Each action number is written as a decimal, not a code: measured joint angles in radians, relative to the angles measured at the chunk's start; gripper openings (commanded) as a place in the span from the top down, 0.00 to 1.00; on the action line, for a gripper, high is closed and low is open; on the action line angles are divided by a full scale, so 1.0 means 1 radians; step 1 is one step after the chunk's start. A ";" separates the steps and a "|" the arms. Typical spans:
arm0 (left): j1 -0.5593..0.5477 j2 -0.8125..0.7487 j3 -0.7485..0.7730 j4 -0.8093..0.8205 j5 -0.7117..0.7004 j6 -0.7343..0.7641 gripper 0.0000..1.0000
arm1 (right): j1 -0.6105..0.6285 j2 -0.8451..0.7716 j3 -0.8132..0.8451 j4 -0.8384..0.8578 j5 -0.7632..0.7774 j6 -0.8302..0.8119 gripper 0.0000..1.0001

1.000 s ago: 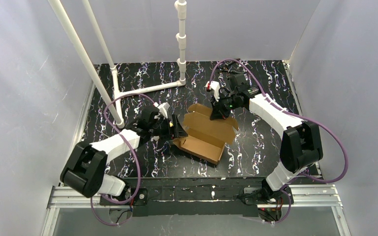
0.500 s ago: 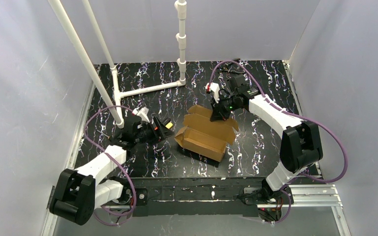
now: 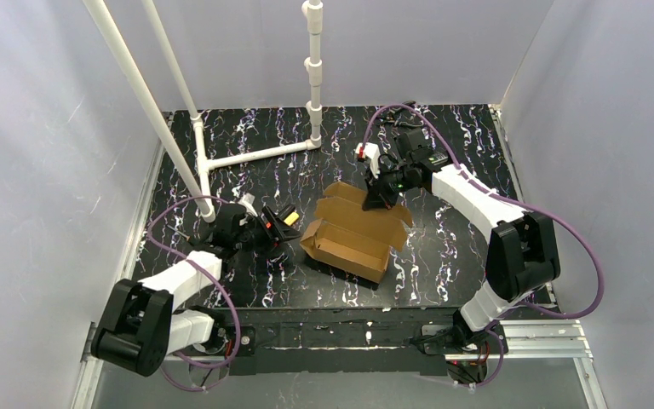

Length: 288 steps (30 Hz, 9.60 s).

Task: Fold the paper box

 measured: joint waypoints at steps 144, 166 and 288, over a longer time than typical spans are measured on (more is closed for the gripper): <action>-0.402 0.401 0.423 -0.113 -0.514 0.431 0.69 | 0.125 -0.131 -0.106 0.162 0.130 0.140 0.99; -0.400 0.404 0.376 -0.068 -0.533 0.391 0.90 | 0.117 -0.117 -0.106 0.156 0.092 0.163 0.99; -0.483 0.413 0.501 -0.376 -0.671 0.425 0.76 | 0.045 -0.111 -0.118 0.198 0.081 0.156 0.99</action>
